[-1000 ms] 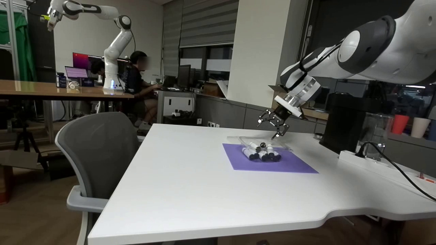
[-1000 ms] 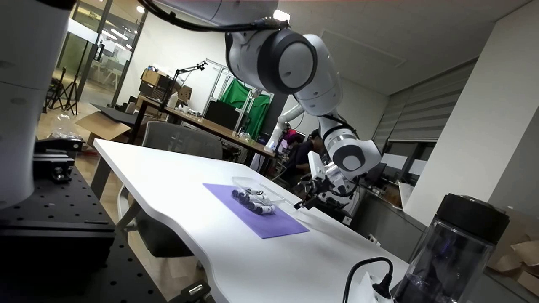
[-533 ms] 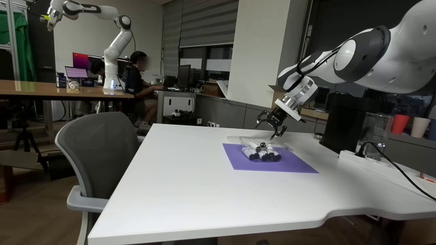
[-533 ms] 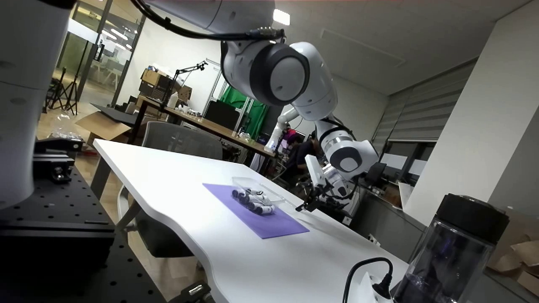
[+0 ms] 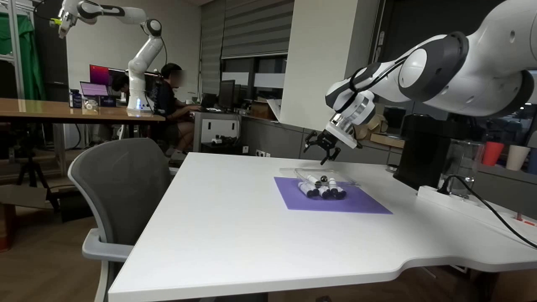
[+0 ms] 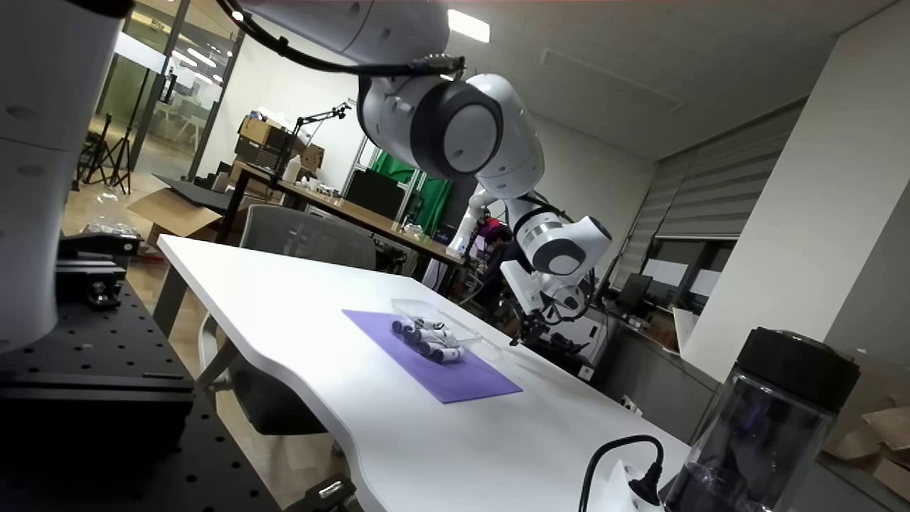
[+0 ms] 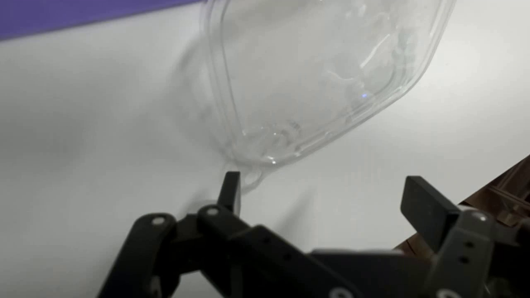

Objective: Close the box

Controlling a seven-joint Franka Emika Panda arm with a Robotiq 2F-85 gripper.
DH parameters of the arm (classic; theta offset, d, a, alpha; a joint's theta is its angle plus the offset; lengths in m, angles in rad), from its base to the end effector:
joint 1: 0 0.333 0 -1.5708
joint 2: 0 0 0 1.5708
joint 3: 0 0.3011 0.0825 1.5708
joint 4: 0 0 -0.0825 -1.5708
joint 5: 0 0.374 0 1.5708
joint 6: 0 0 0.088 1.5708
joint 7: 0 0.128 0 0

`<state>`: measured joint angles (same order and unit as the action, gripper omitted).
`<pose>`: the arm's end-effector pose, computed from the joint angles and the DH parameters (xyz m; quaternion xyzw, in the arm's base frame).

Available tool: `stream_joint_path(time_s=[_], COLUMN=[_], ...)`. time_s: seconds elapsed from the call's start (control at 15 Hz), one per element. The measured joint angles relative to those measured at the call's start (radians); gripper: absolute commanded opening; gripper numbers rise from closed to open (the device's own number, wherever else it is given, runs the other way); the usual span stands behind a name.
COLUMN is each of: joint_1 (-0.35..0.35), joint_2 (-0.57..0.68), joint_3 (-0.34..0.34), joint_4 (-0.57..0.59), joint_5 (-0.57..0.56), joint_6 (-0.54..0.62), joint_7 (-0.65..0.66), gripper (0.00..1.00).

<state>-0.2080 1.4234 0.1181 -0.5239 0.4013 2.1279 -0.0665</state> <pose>0.7942 -0.1046 0.1343 -0.9561 0.1542 -0.1129 0.2221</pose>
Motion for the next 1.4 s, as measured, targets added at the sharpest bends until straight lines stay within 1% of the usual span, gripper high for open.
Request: stream_joint_path(time_s=[0.2,0.4,0.47,0.67,0.87,1.07,1.2,1.4], joint_1=[0.022,0.037,0.040,0.052,0.066,0.078,0.086,0.086], joint_2=[0.030,0.051,0.052,0.052,0.052,0.053,0.053,0.053], joint_3=[0.000,0.009,0.015,0.031,0.031,0.016,-0.012,-0.009], joint_4=[0.000,-0.008,-0.011,-0.011,-0.014,-0.028,-0.030,-0.031], joint_5=[-0.013,-0.029,-0.034,-0.048,-0.056,-0.092,-0.126,-0.131], joint_6=[0.136,0.249,0.267,0.292,0.311,0.336,0.319,0.316], joint_7=[-0.063,-0.078,-0.078,-0.077,-0.074,-0.049,0.012,0.011], gripper=[1.00,1.00,1.00,1.00,1.00,1.00,1.00,1.00])
